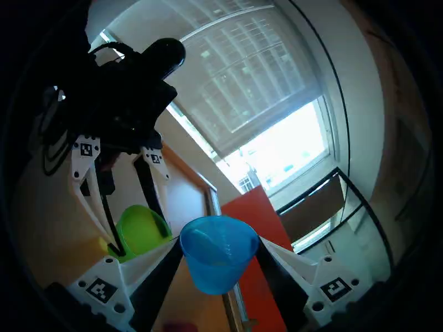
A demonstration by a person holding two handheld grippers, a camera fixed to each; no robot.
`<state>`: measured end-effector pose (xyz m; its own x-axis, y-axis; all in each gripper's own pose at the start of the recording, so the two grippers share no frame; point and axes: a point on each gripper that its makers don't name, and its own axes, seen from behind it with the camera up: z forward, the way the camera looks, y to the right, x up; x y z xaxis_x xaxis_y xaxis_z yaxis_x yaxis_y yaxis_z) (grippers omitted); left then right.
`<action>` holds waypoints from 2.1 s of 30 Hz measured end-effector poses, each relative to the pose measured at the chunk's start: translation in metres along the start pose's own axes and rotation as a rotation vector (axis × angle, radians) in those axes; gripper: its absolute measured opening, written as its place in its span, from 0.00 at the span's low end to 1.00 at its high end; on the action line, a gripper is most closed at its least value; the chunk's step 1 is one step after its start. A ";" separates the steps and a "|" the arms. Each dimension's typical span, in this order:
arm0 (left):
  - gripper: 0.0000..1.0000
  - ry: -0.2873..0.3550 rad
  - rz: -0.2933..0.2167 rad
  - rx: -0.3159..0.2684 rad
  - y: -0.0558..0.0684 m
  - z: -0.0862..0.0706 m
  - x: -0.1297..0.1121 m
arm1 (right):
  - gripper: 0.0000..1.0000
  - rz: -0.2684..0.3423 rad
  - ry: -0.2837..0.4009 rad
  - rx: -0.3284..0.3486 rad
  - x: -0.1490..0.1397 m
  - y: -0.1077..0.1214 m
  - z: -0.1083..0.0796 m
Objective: Pour water
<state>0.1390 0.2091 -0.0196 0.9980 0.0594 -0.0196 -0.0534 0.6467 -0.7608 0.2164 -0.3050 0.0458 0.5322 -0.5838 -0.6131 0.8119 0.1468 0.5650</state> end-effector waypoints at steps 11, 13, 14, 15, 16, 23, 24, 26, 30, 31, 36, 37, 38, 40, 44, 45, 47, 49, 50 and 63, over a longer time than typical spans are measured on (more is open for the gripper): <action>0.89 0.001 0.001 0.007 -0.004 0.002 0.000 | 0.92 -0.019 0.001 0.004 0.002 -0.002 0.002; 0.89 0.001 0.002 0.008 -0.004 0.001 0.001 | 0.92 -0.023 0.002 0.006 0.002 -0.002 0.003; 0.89 0.001 0.003 0.008 -0.004 0.001 0.001 | 0.92 -0.025 0.002 0.007 0.003 -0.002 0.003; 0.89 0.002 0.003 0.009 -0.004 0.001 0.001 | 0.92 -0.028 0.002 0.008 0.003 -0.002 0.003; 0.89 0.002 0.004 0.009 -0.004 0.001 0.001 | 0.92 -0.031 0.002 0.008 0.003 -0.002 0.004; 0.89 0.000 0.018 0.021 -0.008 0.000 0.002 | 0.92 -0.054 0.002 0.013 0.004 -0.004 0.006; 0.89 -0.001 0.019 0.022 -0.008 0.000 0.001 | 0.92 -0.055 0.002 0.015 0.004 -0.004 0.007; 0.89 -0.002 0.021 0.023 -0.008 0.000 0.000 | 0.92 -0.056 0.002 0.017 0.005 -0.004 0.008; 0.89 -0.003 0.025 0.024 -0.009 0.000 -0.001 | 0.92 -0.065 0.003 0.018 0.007 -0.005 0.009; 0.89 -0.002 0.027 0.026 -0.009 0.000 -0.001 | 0.92 -0.068 0.002 0.018 0.007 -0.005 0.010; 0.89 0.001 0.029 0.030 -0.010 -0.001 -0.001 | 0.92 -0.081 0.000 0.021 0.008 -0.004 0.012; 0.89 0.002 0.028 0.031 -0.011 -0.001 -0.001 | 0.92 -0.083 0.000 0.021 0.008 -0.004 0.012; 0.89 0.003 0.027 0.031 -0.011 -0.001 -0.001 | 0.92 -0.085 0.000 0.021 0.008 -0.004 0.012; 0.89 0.002 0.027 0.032 -0.011 -0.001 -0.001 | 0.92 -0.090 0.000 0.022 0.008 -0.004 0.013; 0.89 0.001 0.030 0.033 -0.011 -0.001 -0.001 | 0.92 -0.100 -0.002 0.020 0.008 -0.003 0.014; 0.89 0.002 0.030 0.033 -0.011 -0.001 -0.001 | 0.92 -0.103 -0.002 0.019 0.009 -0.003 0.014; 0.89 0.002 0.030 0.032 -0.010 -0.001 -0.001 | 0.92 -0.108 -0.002 0.018 0.010 -0.003 0.014; 0.89 0.003 0.029 0.031 -0.010 -0.001 0.000 | 0.92 -0.113 -0.002 0.017 0.011 -0.003 0.014; 0.89 0.004 0.029 0.031 -0.010 -0.001 0.000 | 0.92 -0.115 -0.003 0.017 0.011 -0.003 0.014; 0.89 0.002 0.032 0.031 -0.009 0.000 -0.002 | 0.92 -0.148 -0.008 0.010 0.011 0.000 0.015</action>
<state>0.1378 0.2032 -0.0129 0.9959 0.0785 -0.0448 -0.0859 0.6680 -0.7391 0.2187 -0.3237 0.0475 0.4045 -0.6050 -0.6858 0.8790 0.0501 0.4742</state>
